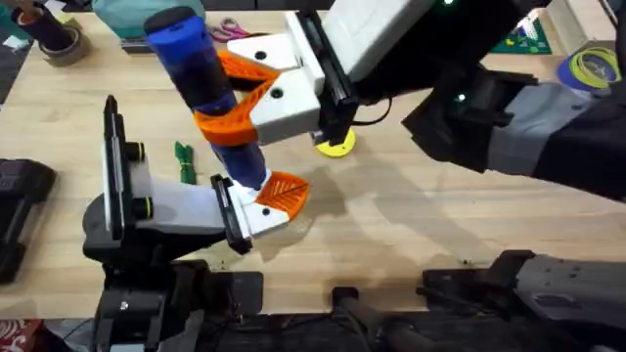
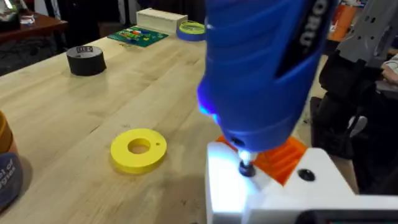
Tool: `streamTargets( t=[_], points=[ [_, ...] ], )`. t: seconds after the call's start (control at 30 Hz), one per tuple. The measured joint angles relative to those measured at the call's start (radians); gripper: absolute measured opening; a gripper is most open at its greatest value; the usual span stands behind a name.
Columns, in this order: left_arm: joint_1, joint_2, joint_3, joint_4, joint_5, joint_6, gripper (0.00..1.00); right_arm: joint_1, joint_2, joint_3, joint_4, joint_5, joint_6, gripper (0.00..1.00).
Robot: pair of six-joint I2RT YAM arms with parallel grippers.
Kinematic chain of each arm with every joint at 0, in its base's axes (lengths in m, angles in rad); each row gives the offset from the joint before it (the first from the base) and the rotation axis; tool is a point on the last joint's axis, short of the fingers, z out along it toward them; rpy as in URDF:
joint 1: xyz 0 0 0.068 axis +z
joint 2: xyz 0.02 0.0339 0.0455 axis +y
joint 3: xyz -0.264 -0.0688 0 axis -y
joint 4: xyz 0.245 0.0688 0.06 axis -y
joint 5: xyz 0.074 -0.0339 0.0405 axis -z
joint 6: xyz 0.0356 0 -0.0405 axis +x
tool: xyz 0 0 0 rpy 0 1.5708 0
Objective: Pick up the gripper from the table and insert it into the empty holder that is missing its gripper. Then pick up a screw, insert it into the mounting hole, and use the screwdriver to tighten it. Finally, clean up the table by picking up the vegetable and placing it into the bucket.
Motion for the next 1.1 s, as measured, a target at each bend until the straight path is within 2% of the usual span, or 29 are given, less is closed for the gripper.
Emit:
streamTargets(
  t=[1.1],
  points=[
    [0.000,0.000,0.000,0.000,0.001,0.000,0.003,0.000,0.000,-0.002,-0.001,-0.017,-0.005,0.023]
  ],
)
